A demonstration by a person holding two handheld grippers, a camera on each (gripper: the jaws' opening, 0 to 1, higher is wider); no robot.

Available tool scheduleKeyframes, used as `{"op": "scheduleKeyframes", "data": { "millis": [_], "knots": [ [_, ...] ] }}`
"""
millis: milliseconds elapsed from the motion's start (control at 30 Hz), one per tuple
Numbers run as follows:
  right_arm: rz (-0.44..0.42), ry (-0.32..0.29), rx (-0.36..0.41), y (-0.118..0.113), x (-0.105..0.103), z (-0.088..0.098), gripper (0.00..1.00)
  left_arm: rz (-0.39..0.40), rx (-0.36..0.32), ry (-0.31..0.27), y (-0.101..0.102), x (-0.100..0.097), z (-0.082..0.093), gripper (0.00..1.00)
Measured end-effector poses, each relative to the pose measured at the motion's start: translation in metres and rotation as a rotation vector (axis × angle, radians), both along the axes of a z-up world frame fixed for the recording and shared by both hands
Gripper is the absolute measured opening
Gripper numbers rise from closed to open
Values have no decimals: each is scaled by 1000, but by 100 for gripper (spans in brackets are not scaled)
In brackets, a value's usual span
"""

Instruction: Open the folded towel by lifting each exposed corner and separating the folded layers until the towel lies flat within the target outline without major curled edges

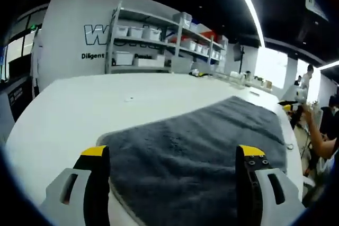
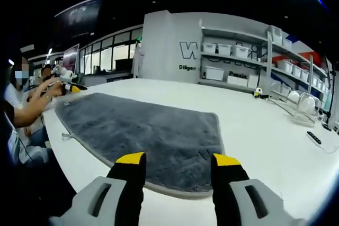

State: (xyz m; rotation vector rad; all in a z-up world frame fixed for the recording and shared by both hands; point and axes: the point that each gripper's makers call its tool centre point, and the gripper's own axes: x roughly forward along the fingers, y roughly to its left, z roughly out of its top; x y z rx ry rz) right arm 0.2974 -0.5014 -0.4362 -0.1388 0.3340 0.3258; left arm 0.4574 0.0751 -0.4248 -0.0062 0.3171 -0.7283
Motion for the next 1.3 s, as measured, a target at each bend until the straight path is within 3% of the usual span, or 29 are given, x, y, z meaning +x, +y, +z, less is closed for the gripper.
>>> {"op": "scheduleKeyframes", "data": {
  "millis": [167, 300, 333, 500, 633, 700, 867, 1000, 1300],
  "knots": [
    [21, 16, -14, -8, -1, -2, 65, 10, 0, -23, 1, -38, 12, 99],
    [28, 28, 5, -11, -3, -6, 90, -20, -19, -46, -6, -84, 19, 99],
    [28, 27, -2, -12, -4, -7, 90, -26, -14, -48, -7, -90, 19, 99],
    [28, 51, -19, -19, -11, -14, 99, -58, 89, -43, -9, -130, 3, 99],
    [30, 36, -6, -24, -15, -13, 99, -62, 152, -20, -6, -146, -16, 99],
    [21, 59, -19, -28, -18, -17, 99, -64, 164, -8, -4, -155, -23, 99],
    [18, 89, -30, -31, -22, -23, 99, -67, 124, 11, -2, -171, -31, 99],
    [24, 101, -43, -35, -24, -25, 99, -74, 163, 37, 2, -186, -46, 99],
    [46, 108, -51, -30, -24, -27, 99, -51, 159, 43, 17, -199, -46, 99]
  ]
}}
